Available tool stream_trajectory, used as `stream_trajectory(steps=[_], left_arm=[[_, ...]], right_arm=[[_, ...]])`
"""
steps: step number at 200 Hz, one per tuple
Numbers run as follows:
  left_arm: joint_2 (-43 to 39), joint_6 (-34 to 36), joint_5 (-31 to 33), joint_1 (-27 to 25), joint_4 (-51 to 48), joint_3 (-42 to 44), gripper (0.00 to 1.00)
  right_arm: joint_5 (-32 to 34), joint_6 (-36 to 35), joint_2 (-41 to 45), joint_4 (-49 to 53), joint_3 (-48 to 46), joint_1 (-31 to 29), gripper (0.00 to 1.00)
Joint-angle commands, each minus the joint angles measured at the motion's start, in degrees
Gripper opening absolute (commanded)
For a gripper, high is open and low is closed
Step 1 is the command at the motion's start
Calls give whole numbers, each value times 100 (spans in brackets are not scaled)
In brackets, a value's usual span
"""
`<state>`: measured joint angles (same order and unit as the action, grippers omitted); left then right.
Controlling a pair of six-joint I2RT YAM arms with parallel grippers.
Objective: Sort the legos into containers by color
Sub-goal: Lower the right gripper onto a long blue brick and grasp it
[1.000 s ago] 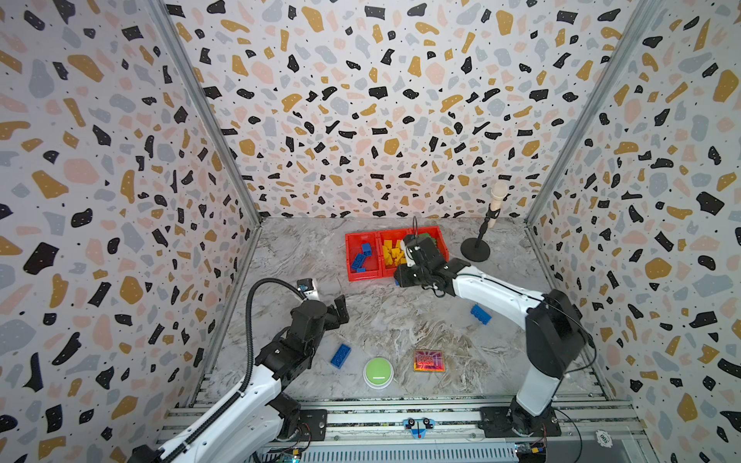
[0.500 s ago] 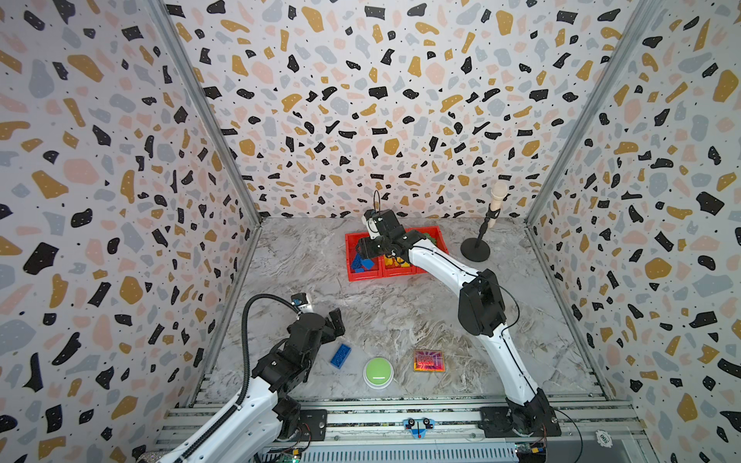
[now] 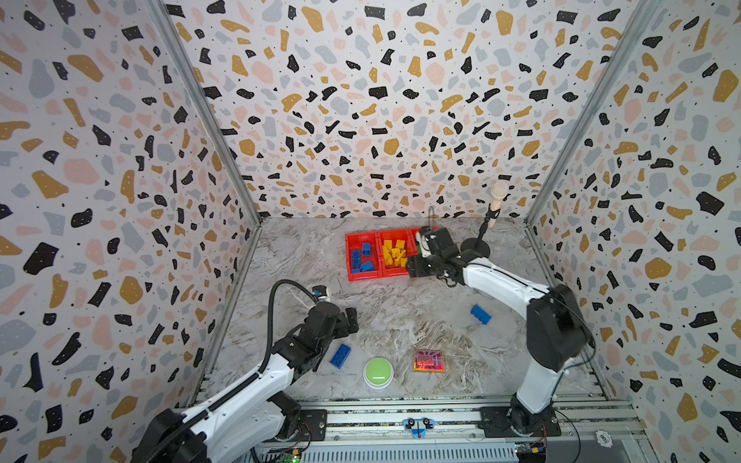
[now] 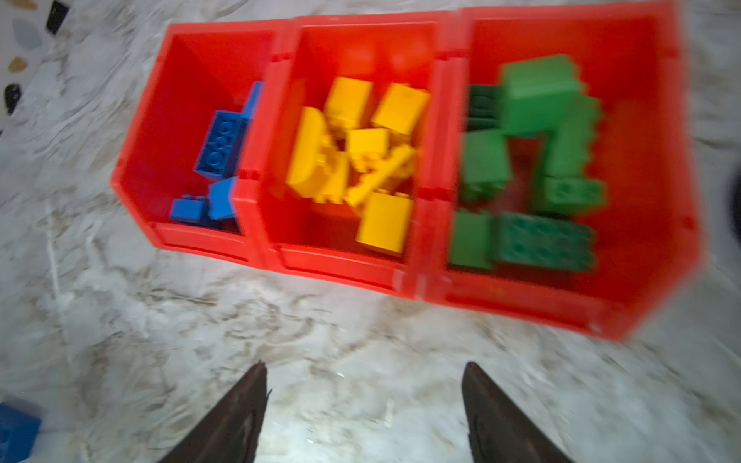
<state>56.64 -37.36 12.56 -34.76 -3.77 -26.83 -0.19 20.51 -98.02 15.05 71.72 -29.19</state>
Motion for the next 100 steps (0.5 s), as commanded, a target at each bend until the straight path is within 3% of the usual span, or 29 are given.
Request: stream_trajectory(steps=[1, 44, 100], left_arm=[[527, 263, -93, -399, 668, -561, 100], [1813, 397, -17, -1174, 969, -1406, 100], [2135, 421, 71, -1465, 937, -1688, 100]], right_arm=[[352, 264, 827, -176, -1006, 565, 77], [278, 427, 1743, -269, -2296, 1472, 78], [214, 418, 1407, -399, -2718, 1730, 78]])
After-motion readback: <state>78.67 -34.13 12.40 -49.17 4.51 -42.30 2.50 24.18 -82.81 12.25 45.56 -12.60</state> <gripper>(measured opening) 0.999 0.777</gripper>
